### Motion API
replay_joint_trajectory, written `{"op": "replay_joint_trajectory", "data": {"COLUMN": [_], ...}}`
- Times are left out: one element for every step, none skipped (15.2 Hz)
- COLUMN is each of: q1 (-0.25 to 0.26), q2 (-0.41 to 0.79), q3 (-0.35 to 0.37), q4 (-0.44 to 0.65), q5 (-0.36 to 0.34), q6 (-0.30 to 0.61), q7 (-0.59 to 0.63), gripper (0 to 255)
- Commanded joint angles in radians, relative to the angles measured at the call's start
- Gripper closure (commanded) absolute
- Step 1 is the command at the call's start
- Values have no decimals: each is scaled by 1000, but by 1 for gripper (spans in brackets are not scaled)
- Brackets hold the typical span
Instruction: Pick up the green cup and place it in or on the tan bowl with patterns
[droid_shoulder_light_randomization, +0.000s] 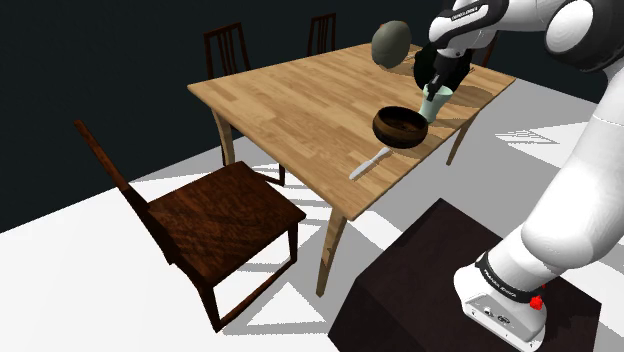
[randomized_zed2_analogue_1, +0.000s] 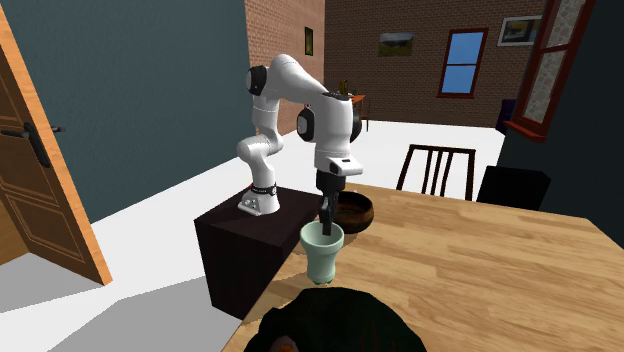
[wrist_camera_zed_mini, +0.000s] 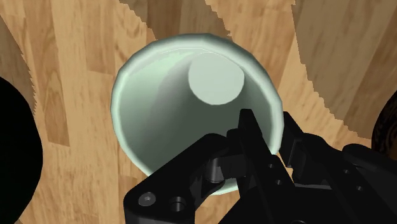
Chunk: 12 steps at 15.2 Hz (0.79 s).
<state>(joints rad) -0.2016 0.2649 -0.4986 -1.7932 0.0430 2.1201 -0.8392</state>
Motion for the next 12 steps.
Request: {"op": "replay_joint_trajectory", "data": {"q1": [0,1,1,2,2,3,3,3,3,4,4,4], "q2": [1,-4,-8,-12,-16,-19,-23,-26,-29,-31,-34,-36], "q3": [0,-1,-2,-2,-3,-4,-4,-5,-6,-6,-7,-7], "q4": [-1,7,15,24,33,43,52,62,72,82,92,103], "q5": [0,-3,-5,-7,-9,-11,-13,-14,-16,-17,-18,-20], "q6": [-1,-13,-25,-37,-49,-62,-74,-87,-99,-112,-124,-137], "q7": [0,1,2,2,3,4,4,4,5,5,5,5], "gripper": [255,255,255,255,255,255,255,255,255,255,255,255]}}
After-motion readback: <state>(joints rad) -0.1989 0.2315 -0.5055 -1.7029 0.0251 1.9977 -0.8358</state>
